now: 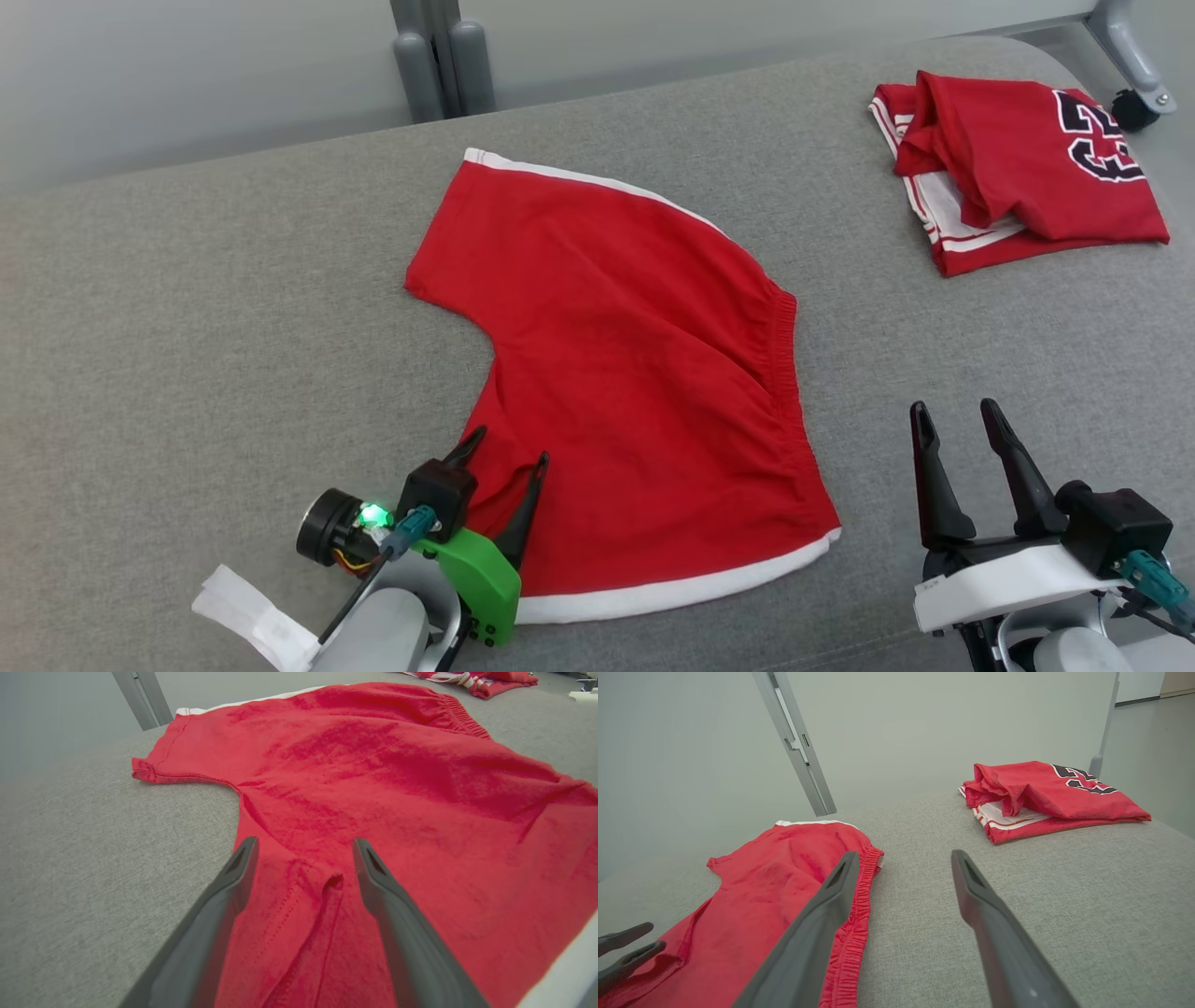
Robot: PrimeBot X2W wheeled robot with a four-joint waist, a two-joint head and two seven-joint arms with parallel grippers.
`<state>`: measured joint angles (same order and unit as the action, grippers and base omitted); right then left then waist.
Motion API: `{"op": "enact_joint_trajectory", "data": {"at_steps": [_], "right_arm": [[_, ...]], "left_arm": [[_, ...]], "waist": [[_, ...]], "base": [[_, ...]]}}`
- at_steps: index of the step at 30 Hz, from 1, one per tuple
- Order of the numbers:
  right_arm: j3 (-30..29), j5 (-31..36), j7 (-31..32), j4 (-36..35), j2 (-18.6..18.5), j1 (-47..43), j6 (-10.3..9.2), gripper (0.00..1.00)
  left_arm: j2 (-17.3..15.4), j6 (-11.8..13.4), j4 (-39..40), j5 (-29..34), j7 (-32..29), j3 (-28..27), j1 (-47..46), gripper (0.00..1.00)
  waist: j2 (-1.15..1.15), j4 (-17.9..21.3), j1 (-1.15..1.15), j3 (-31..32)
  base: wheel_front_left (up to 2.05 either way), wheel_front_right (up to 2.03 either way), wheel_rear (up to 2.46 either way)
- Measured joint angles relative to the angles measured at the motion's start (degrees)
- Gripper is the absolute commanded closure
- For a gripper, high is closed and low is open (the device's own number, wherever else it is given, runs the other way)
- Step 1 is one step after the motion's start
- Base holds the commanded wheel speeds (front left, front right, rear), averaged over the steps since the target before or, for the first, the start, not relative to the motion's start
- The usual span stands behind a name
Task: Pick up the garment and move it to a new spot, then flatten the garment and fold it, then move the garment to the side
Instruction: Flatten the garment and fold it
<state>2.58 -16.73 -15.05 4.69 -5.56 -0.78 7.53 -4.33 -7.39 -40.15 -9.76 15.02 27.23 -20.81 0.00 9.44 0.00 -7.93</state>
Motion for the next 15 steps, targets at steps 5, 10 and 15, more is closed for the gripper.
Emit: {"op": "enact_joint_trajectory", "data": {"at_steps": [5,10,15], "right_arm": [[-0.3,-0.1,0.0,-0.1,0.1,0.5,-0.01,0.00],[-0.5,-0.1,0.0,-0.1,0.2,0.6,-0.01,0.00],[-0.3,-0.1,0.0,-0.3,0.3,0.8,0.00,0.00]], "left_arm": [[-0.2,0.0,-2.3,-0.8,0.0,0.9,-1.0,0.00],[-0.5,0.0,-4.6,-1.8,0.0,1.7,-1.0,0.72],[-0.4,0.0,-4.3,-3.3,0.0,2.2,-1.8,1.00]], "waist": [[0.00,1.4,0.00,-1.4],[0.00,1.8,0.00,-1.6],[0.00,1.8,0.00,-1.4]], "base": [[0.00,0.00,0.00],[0.00,0.00,0.00],[0.00,0.00,0.00]]}}
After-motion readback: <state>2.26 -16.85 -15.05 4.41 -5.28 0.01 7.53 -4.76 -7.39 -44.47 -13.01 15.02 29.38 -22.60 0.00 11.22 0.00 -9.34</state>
